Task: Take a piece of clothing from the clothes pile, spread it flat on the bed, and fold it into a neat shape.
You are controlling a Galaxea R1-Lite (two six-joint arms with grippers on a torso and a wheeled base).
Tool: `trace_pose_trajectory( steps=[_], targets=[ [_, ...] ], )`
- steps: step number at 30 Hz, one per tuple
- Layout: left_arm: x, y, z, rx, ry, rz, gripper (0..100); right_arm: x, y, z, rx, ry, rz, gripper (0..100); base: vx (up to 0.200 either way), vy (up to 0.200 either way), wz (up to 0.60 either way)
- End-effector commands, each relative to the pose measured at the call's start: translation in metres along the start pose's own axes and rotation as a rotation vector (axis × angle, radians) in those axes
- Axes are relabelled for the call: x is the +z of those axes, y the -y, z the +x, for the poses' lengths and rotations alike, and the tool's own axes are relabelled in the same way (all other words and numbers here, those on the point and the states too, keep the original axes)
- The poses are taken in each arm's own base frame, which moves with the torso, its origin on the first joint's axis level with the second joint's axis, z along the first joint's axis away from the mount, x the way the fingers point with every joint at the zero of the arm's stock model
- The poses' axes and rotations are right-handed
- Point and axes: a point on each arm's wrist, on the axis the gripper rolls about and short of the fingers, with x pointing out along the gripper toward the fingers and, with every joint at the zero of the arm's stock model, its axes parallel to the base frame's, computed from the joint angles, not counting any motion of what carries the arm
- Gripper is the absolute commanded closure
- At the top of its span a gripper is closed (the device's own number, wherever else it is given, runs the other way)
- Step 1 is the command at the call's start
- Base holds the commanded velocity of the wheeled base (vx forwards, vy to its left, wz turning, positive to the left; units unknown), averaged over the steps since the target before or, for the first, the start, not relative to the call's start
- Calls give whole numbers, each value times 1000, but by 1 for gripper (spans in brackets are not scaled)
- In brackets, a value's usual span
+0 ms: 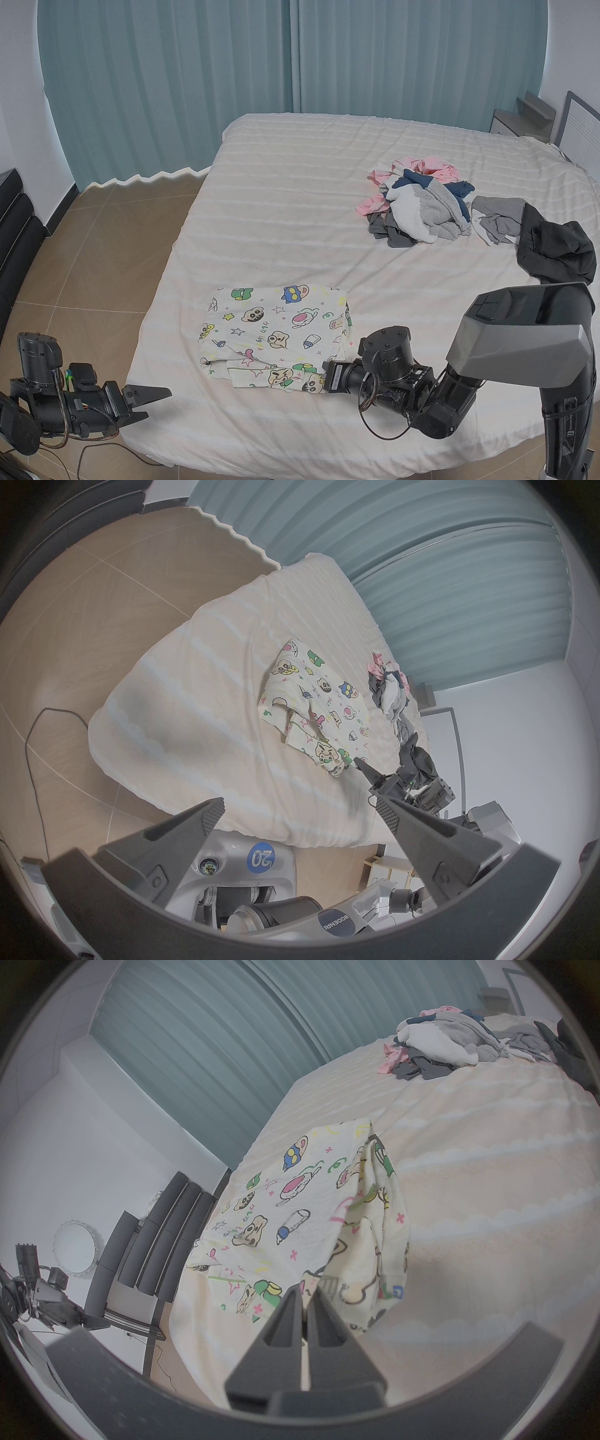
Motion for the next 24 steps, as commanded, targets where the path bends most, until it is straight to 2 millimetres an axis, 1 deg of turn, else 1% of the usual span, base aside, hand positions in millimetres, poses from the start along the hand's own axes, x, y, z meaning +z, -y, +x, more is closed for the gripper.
trace_pose_trajectory(
  steps=[1, 9, 13, 18, 24],
  targets=[
    [0, 0, 0, 2, 0, -2, 0, 6, -3, -15, 7, 6, 5, 100, 0, 0, 0],
    [0, 0, 0, 2, 0, -2, 0, 5, 0, -35, 18, -4, 29, 100, 0, 0, 0],
    [0, 0, 0, 3, 1, -2, 0, 2, 3, -39, 15, -17, 28, 100, 0, 0, 0],
    [1, 0, 0, 1, 3, -1, 0, -9, 12, -46, -6, -47, 24, 100, 0, 0, 0],
    [0, 0, 0, 3, 1, -2, 0, -13, 21, -46, -33, -57, 26, 100, 0, 0, 0]
  ],
)
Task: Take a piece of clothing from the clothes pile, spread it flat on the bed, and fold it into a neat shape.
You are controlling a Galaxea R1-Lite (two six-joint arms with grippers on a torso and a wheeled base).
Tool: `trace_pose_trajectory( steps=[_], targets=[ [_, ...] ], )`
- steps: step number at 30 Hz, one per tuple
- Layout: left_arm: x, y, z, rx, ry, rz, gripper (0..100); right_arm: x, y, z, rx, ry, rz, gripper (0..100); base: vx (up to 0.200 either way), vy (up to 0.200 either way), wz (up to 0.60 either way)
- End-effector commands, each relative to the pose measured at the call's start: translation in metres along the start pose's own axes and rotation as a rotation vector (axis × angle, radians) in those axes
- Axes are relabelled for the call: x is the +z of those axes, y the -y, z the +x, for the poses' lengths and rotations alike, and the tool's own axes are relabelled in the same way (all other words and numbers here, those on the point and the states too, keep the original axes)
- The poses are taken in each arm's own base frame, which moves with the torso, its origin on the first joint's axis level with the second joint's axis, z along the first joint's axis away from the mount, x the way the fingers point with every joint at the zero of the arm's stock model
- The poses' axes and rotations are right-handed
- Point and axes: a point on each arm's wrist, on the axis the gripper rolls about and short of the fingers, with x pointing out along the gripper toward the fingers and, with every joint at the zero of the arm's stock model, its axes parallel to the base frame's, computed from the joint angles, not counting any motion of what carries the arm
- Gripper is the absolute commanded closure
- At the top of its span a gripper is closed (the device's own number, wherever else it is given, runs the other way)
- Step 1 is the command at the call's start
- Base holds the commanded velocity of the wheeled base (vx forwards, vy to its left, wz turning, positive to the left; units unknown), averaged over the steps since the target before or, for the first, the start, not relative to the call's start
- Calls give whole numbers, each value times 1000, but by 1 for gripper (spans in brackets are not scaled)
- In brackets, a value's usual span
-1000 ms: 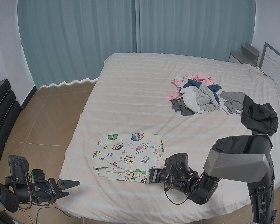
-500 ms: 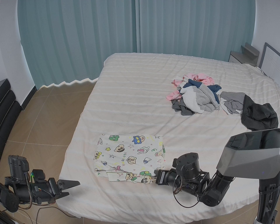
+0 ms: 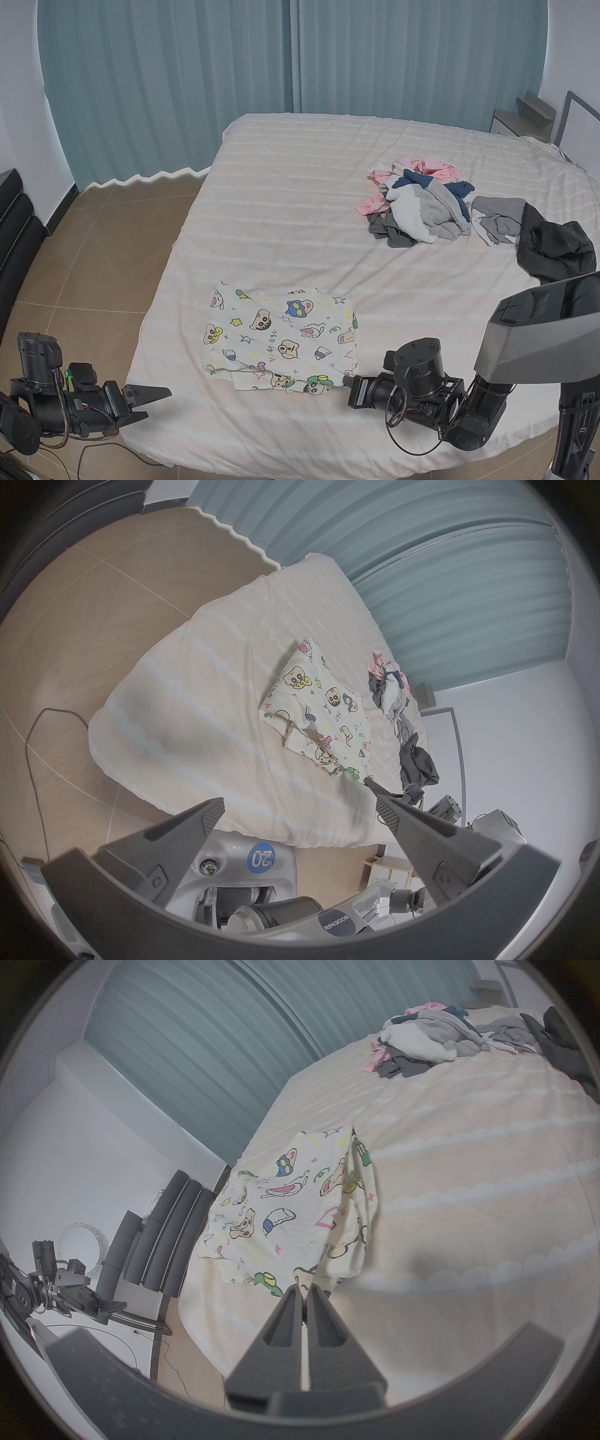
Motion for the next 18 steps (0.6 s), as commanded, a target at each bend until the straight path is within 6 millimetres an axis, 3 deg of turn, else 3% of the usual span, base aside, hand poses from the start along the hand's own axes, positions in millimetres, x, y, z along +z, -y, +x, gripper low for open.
trace_pose_trajectory(
  steps=[1, 9, 10, 16, 18],
  targets=[
    [0, 0, 0, -1, 0, 0, 0, -8, 9, 2, -33, -29, -4, 100, 0, 0, 0],
    [0, 0, 0, 0, -1, -1, 0, -22, 18, 11, -62, -63, -20, 100, 0, 0, 0],
    [0, 0, 0, 0, -1, -1, 0, -22, 19, 11, -61, -60, -27, 0, 0, 0, 0],
    [0, 0, 0, 1, -2, -1, 0, -11, 22, 7, -51, -1, -45, 0, 0, 0, 0],
    [0, 0, 0, 0, -1, -1, 0, 5, 23, 3, -37, 66, -49, 0, 0, 0, 0]
  ],
)
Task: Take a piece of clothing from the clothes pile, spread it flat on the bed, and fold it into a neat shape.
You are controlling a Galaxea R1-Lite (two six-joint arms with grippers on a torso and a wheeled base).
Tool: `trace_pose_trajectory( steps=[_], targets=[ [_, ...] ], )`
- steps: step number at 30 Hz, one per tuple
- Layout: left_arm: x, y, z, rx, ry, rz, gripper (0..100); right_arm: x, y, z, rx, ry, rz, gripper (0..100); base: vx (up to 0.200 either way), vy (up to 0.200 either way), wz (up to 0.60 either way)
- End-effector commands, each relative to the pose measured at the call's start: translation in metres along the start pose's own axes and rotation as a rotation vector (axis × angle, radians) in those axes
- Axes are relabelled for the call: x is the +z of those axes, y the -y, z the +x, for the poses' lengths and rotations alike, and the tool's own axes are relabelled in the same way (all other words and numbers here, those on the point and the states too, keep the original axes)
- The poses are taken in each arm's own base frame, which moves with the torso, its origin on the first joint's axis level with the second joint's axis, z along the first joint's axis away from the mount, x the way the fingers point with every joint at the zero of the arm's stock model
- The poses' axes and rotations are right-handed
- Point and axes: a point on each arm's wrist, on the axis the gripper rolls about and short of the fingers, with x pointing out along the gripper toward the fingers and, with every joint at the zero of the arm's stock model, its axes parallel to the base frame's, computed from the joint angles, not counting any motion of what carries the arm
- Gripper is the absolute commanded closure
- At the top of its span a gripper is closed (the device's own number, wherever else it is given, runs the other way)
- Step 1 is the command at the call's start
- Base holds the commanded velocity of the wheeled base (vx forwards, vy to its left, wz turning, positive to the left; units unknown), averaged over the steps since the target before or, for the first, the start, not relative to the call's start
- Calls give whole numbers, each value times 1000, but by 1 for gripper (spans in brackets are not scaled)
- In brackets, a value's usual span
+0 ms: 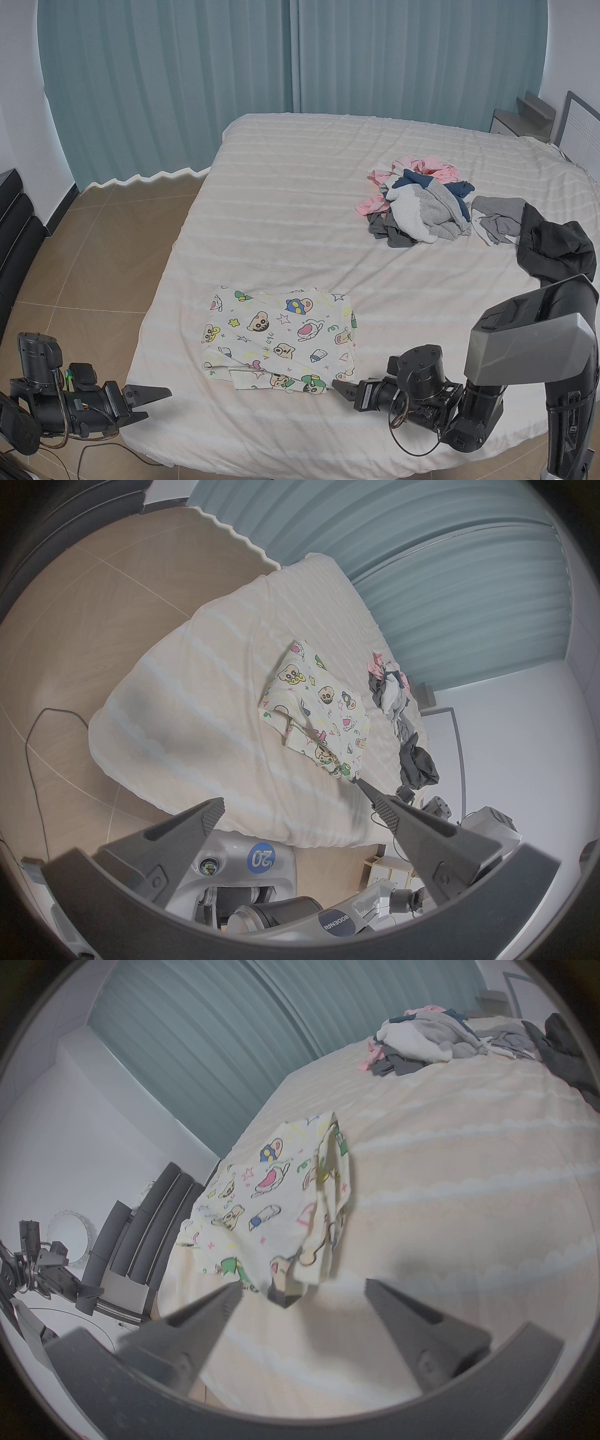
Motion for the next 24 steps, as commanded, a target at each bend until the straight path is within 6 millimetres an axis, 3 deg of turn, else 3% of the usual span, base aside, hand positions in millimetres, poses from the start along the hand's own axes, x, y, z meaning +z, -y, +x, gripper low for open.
trace_pose_trajectory(
  steps=[1, 7, 11, 12, 13, 14, 16, 19, 21, 24],
  targets=[
    [0, 0, 0, 1, -1, -1, 0, 21, 5, -6, 3, 80, 10, 0, 0, 0, 0],
    [0, 0, 0, 0, -3, -2, 0, 53, 1, -15, 35, 185, 35, 0, 0, 0, 0],
    [0, 0, 0, 0, -3, -2, 0, 84, -2, 5, 31, 244, 51, 0, 0, 0, 0],
    [0, 0, 0, 0, -3, -2, 0, 84, -2, 5, 31, 244, 51, 0, 0, 0, 0],
    [0, 0, 0, 2, -2, -1, 0, 98, -4, 18, 11, 235, 59, 0, 0, 0, 0],
    [0, 0, 0, 2, -2, -1, 0, 98, -4, 18, 11, 235, 59, 0, 0, 0, 0],
    [0, 0, 0, 2, -2, -1, 0, 116, -7, 40, -9, 221, 76, 0, 0, 0, 0],
    [0, 0, 0, 1, -1, 0, 0, 117, -7, 55, -16, 208, 82, 0, 0, 0, 0],
    [0, 0, 1, 1, -4, -3, 0, 107, -6, 76, -19, 185, 90, 0, 0, 0, 0],
    [0, -1, 2, 4, -8, -5, 0, 102, -5, 91, -21, 184, 86, 0, 0, 0, 0]
  ],
)
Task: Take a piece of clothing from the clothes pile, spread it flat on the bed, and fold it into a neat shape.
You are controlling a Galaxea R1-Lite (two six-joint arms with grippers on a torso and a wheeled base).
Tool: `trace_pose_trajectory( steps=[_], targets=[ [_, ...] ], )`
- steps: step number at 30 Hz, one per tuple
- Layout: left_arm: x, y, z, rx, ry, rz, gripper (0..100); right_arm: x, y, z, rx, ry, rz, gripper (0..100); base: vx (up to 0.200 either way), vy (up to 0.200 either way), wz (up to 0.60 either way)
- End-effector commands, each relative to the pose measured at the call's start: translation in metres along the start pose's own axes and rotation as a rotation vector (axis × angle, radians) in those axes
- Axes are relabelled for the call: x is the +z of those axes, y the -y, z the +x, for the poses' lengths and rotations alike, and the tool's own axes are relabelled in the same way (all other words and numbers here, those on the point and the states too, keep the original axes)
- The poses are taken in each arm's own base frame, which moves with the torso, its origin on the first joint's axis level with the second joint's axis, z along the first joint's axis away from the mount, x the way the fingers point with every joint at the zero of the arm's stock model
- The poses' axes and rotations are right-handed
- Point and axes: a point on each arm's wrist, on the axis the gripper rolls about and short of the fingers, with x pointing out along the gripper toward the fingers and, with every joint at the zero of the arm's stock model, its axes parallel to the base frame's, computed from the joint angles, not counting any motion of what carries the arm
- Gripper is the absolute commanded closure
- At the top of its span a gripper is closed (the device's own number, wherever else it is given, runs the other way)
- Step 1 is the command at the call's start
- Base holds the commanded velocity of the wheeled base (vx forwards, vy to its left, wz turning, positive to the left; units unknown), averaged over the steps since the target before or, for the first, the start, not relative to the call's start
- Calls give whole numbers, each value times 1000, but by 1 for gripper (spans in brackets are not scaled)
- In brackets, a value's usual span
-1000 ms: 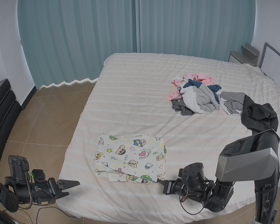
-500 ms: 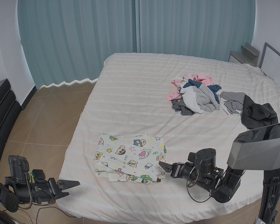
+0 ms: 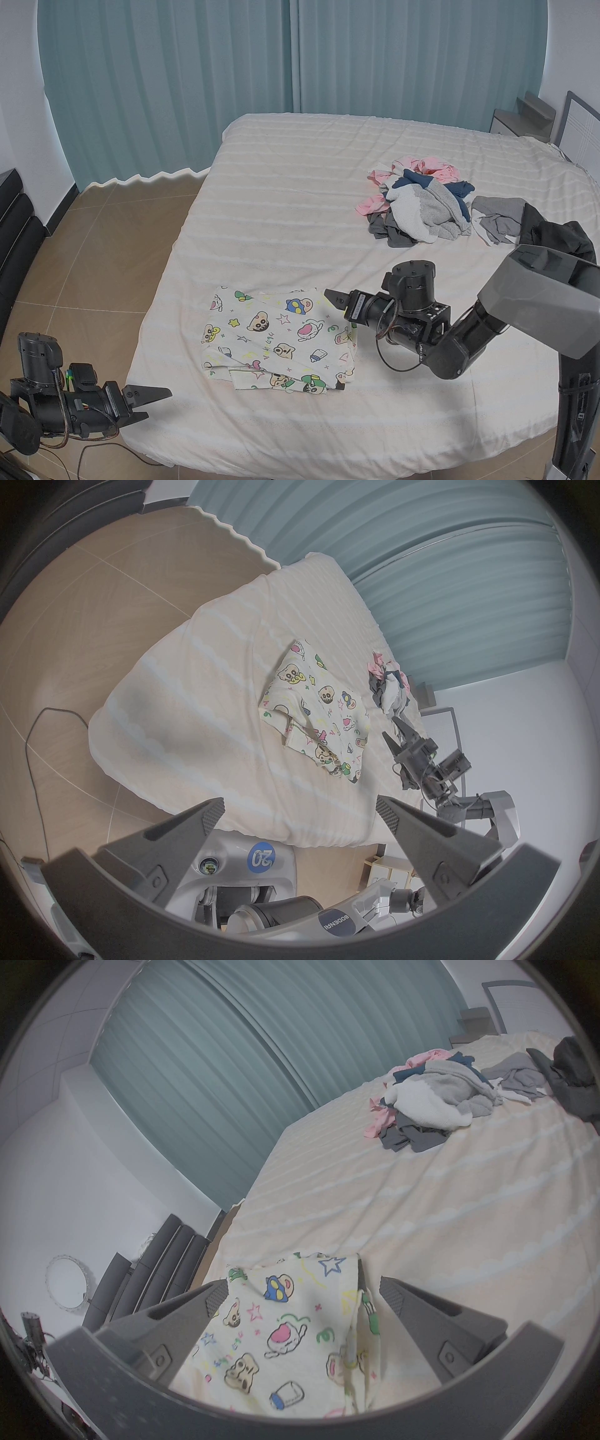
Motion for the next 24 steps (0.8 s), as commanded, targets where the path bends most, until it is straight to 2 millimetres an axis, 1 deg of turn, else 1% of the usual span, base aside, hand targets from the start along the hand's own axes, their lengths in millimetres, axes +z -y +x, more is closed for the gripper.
trace_pose_trajectory(
  steps=[1, 4, 7, 12, 13, 19, 24],
  targets=[
    [0, -1, 2, 5, -8, -6, 0, -24, 14, 45, -36, -38, 8, 0, 0, 0, 0],
    [1, -1, 2, 5, -8, -6, 0, -26, 20, 56, -59, -54, 9, 0, 0, 0, 0],
    [1, -1, 2, 6, -7, -6, 0, -25, 20, 61, -58, -47, 12, 0, 0, 0, 0],
    [1, -2, 2, 7, -10, -6, 0, -17, 17, 68, -40, -19, 15, 0, 0, 0, 0],
    [1, -2, 2, 7, -10, -6, 0, -17, 17, 68, -40, -19, 15, 100, 0, 0, 0],
    [1, -2, 3, 8, -12, -7, 0, -25, 21, 71, -53, -21, 9, 100, 0, 0, 0],
    [1, -2, 3, 8, -12, -7, 0, -18, 27, 71, -85, 9, 13, 100, 0, 0, 0]
  ],
)
